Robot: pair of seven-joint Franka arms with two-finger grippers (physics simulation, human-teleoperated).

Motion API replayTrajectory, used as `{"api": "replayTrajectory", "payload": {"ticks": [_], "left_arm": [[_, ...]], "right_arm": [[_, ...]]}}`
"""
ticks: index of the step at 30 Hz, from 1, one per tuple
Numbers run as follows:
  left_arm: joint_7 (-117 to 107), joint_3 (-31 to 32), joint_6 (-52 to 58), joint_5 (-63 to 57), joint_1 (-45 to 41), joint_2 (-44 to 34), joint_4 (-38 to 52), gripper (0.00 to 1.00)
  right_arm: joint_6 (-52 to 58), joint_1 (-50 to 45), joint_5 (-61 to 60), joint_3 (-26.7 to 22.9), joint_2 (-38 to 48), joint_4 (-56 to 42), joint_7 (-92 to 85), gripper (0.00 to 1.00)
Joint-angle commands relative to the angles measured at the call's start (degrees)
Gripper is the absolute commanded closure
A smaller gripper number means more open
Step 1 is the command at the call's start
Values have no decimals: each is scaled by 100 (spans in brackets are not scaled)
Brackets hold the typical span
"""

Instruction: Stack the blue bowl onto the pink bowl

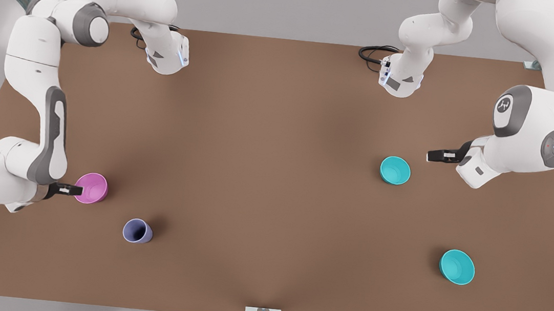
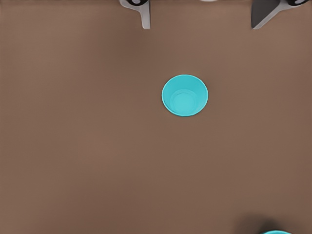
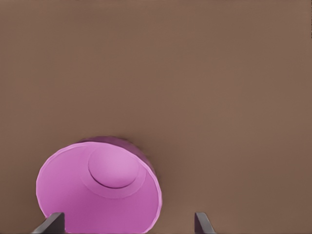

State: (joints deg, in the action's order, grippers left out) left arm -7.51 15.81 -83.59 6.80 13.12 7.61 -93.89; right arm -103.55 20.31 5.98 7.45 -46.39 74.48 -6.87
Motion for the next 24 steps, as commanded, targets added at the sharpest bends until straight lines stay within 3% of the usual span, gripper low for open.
{"api": "replayTrajectory", "payload": {"ticks": [1, 11, 12, 13, 14, 15, 17, 21, 24], "left_arm": [[-58, 1, 18, -3, -2, 4, 2, 0], [-58, 10, 18, -3, -11, -5, 11, 0], [-58, 10, 18, -3, -2, -5, 11, 0], [-67, 10, 18, -3, -2, 4, 11, 0], [-67, 10, 18, -3, -2, 4, 11, 0], [-67, 10, 18, -3, -2, 12, 11, 0], [-67, 10, 18, -3, -11, 13, 11, 0], [-67, 10, 18, -3, -11, 4, 11, 0], [-75, 10, 18, -3, -11, -5, 37, 0]], "right_arm": [[-772, 87, -114, 2, -98, 31, -455, 0], [-746, 298, -361, 20, -195, 734, -464, 1], [-684, 307, -361, 116, -195, 734, -464, 9], [-631, 316, -369, 125, -63, 805, -455, 35], [-605, 316, -361, 134, -63, 805, -455, 51], [-605, 316, -361, 134, -63, 805, -464, 64], [-605, 316, -352, 134, -89, 796, -631, 79], [-552, 395, -361, 134, -124, 717, -877, 79], [71, 413, -519, 309, 112, 646, -1009, 79]]}}
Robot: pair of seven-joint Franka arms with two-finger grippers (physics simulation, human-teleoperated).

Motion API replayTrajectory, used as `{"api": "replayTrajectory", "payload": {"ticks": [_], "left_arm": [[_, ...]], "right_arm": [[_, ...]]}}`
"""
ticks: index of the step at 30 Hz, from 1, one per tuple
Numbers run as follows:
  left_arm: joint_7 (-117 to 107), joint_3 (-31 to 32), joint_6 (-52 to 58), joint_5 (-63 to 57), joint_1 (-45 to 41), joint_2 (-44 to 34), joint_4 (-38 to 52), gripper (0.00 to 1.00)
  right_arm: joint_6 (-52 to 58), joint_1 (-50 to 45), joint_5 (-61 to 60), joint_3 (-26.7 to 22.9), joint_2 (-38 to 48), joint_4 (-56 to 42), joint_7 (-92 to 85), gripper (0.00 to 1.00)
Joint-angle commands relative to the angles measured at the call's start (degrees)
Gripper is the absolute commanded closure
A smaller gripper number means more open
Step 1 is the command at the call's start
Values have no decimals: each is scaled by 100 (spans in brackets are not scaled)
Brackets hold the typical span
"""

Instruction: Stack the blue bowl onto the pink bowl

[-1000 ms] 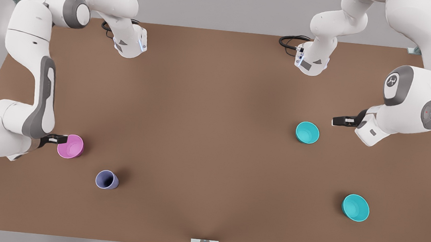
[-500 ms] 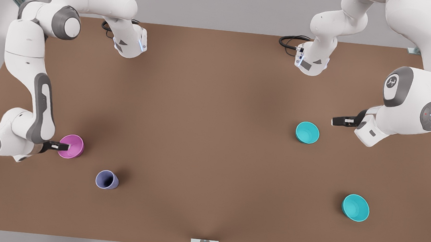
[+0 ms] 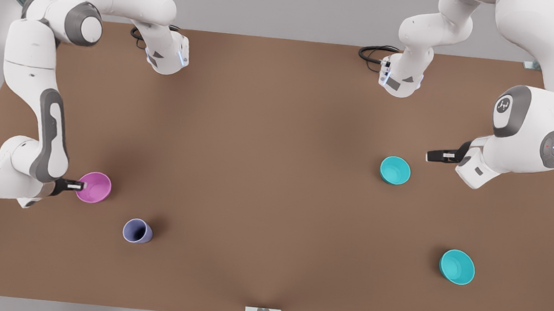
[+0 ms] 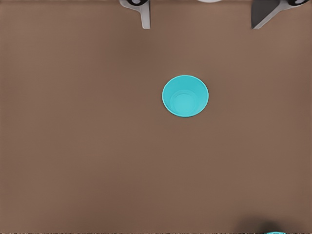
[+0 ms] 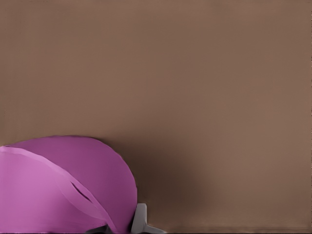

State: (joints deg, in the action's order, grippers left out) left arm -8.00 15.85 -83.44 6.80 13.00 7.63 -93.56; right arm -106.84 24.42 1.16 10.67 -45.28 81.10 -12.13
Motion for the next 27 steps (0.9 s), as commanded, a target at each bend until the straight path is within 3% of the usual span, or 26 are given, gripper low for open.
{"api": "replayTrajectory", "payload": {"ticks": [1, 4, 7, 11, 14, 15, 16, 18, 23, 24, 25, 27], "left_arm": [[-26, 6, 3, -3, 0, -8, 22, 0], [-26, 6, 3, 6, 0, -8, 22, 0], [-44, 6, 11, 6, 0, -8, 22, 0], [-79, 15, -6, -12, 9, -34, 22, 0], [-70, 76, -6, -12, 18, -34, 268, 0], [-44, -502, 3, -56, -507, -25, 259, 0], [-35, -1522, -6, -56, -1528, 1, 75, 0], [35, -1585, -357, -56, -1529, 379, -57, 0], [2381, -2226, -2852, 181, -1494, 519, -1955, 0], [2732, -2244, -3265, 435, -1424, 625, -2305, 0], [3102, -2262, -3802, 761, -1423, 625, -2755, 0], [3532, -2271, -3873, 770, -1423, 704, -2913, 0]], "right_arm": [[821, -8, -142, 136, 247, 3, -483, 79], [1385, -289, -634, 875, 889, 82, 17, 79], [1332, -1554, -1469, 1016, 1241, 38, 2107, 79], [-583, -3479, -1619, 998, 951, -24, 5369, 79], [-1744, -4402, -1294, 814, 178, -436, 6512, 79], [-1937, -4701, -1083, 559, -59, -560, 6627, 79], [-1964, -4736, -1074, 524, -270, -709, 6662, 79], [-2122, -4877, -1065, 409, -595, -911, 6671, 79], [-2271, -4938, -1065, 409, -1009, -1237, 6662, 79], [-2280, -4938, -1065, 418, -1009, -1237, 6662, 23], [-2289, -4938, -1056, 418, -1009, -1245, 6645, 0], [-2280, -4938, -1065, 427, -991, -1254, 6610, 0]]}}
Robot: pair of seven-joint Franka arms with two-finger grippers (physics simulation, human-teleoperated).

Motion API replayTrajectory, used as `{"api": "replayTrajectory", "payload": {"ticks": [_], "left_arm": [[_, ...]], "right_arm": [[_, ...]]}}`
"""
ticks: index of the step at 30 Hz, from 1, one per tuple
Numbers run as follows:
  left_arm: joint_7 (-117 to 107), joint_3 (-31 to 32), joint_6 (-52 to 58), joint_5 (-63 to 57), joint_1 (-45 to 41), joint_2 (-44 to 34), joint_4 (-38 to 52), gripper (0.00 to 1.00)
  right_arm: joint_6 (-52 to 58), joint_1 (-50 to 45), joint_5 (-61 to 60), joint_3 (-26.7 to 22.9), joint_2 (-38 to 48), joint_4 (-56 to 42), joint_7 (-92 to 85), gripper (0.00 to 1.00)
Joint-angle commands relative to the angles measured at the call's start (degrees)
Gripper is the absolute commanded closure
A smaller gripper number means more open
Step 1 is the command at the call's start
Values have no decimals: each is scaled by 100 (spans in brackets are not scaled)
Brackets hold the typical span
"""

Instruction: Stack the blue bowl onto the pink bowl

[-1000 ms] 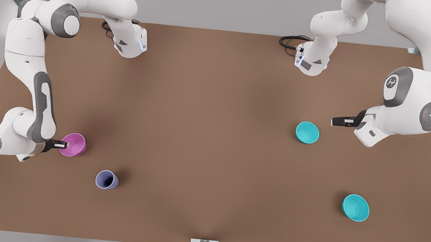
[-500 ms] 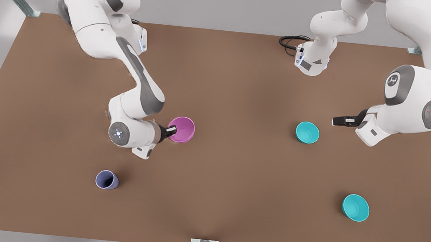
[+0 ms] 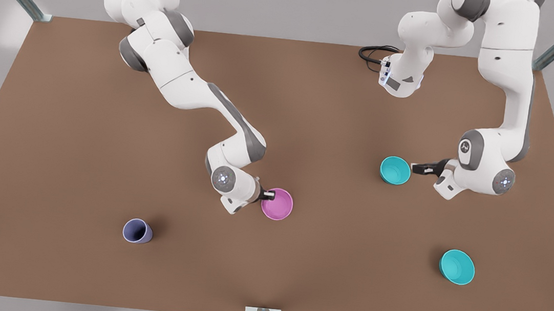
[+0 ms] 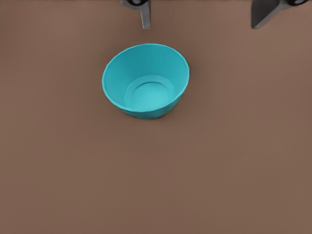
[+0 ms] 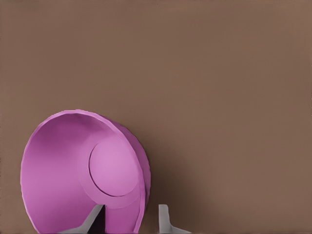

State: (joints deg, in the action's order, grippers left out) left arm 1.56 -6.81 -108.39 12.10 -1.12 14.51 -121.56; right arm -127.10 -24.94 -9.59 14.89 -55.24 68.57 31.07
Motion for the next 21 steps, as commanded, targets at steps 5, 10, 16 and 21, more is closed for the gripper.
{"api": "replayTrajectory", "payload": {"ticks": [5, 10, 16, 21], "left_arm": [[2683, -22, -1765, 284, -55, 140, -492, 0], [3078, -22, -1765, 644, -55, 351, -553, 0], [3087, -13, -1765, 741, -125, 685, -562, 14], [3078, -13, -1721, 1084, -134, 764, -562, 79]], "right_arm": [[2698, 1614, 124, 5, 1033, -142, -468, 0], [4720, 2362, 2321, -206, 3396, -46, -3845, 0], [5072, 2265, 1987, -382, 4980, 851, -3678, 0], [5090, 2344, 2014, -382, 4646, 649, -3749, 0]]}}
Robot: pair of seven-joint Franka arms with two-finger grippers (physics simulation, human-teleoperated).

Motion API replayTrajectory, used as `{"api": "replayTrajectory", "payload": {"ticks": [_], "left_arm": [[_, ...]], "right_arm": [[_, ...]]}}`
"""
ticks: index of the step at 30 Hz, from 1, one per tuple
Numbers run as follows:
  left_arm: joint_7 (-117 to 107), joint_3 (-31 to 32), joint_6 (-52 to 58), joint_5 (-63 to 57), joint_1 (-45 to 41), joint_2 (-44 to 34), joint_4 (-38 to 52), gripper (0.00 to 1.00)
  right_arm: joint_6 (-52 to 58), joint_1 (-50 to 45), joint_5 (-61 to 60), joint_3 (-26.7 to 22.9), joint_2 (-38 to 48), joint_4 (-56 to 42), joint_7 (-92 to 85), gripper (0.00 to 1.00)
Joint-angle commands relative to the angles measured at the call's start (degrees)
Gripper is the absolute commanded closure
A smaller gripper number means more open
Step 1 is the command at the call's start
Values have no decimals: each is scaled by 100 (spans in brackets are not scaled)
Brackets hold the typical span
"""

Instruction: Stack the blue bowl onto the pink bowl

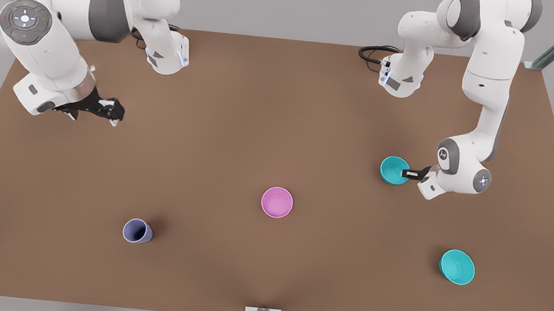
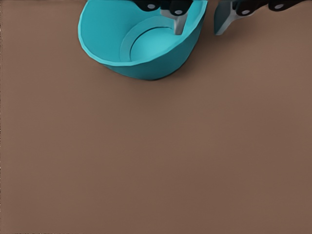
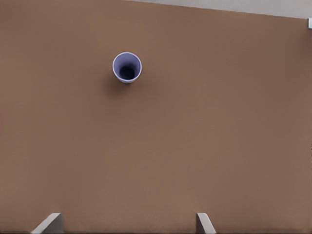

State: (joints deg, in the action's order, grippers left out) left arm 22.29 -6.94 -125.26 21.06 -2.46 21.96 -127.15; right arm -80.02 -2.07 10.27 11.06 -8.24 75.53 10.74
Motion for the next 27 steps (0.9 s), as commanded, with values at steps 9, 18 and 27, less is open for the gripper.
{"api": "replayTrajectory", "payload": {"ticks": [9, 18, 27], "left_arm": [[-1374, 157, 916, 127, -580, -579, 1058, 79], [-6113, 290, 1083, -32, -2663, 2067, 5050, 79], [-7071, 334, 1083, 83, -3138, 2761, 5920, 79]], "right_arm": [[381, 198, 45, 2, -108, -99, -1742, 0], [381, 260, 27, 2, -108, -99, -1750, 0], [381, 260, 27, 2, -108, -108, -1742, 0]]}}
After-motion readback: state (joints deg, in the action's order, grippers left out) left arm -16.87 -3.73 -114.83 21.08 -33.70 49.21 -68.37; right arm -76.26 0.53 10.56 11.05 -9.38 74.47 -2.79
